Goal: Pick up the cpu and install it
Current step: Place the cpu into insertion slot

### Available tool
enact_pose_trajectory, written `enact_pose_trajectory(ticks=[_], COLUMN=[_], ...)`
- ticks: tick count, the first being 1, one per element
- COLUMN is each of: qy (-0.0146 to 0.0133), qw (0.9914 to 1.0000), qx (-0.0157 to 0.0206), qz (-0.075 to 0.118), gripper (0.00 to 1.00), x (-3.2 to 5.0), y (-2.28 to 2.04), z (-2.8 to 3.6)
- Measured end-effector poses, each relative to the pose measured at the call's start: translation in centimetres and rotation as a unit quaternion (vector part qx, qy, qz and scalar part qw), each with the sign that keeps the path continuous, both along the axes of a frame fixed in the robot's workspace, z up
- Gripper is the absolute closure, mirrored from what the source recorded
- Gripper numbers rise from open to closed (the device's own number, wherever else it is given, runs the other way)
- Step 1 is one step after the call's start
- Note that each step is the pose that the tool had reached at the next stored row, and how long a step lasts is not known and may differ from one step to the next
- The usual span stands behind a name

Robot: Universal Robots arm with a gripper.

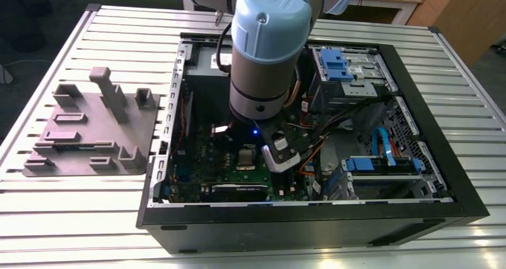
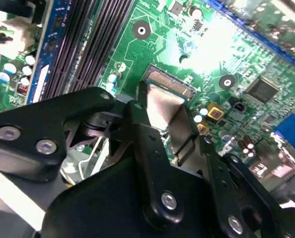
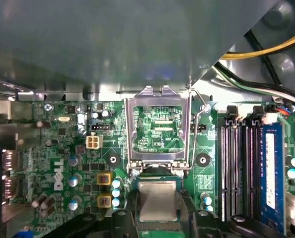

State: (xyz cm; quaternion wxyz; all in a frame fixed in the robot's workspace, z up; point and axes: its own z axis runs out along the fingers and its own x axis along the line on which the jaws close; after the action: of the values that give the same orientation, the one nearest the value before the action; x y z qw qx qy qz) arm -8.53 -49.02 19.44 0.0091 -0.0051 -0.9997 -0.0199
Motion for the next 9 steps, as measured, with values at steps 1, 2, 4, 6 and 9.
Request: enact_pose_trajectory(ticks=[1,2,4,6,9], qy=[0.0,-0.0001,-0.0001,0.0,-0.0001], qw=[1.0,1.0,1.0,1.0,1.0], qx=[-0.0001,0.0002,0.0002,0.0,0.0], qz=[0.0,0.0,0.0,0.0,0.0], gripper=[0.57,0.57,0.57,0.57,0.57], x=[-0.01,0.0,0.0,-0.01,0.0], y=[0.0,0.01,0.01,-0.01,-0.02], z=[0.13,0.14,0.14,0.15,0.13])
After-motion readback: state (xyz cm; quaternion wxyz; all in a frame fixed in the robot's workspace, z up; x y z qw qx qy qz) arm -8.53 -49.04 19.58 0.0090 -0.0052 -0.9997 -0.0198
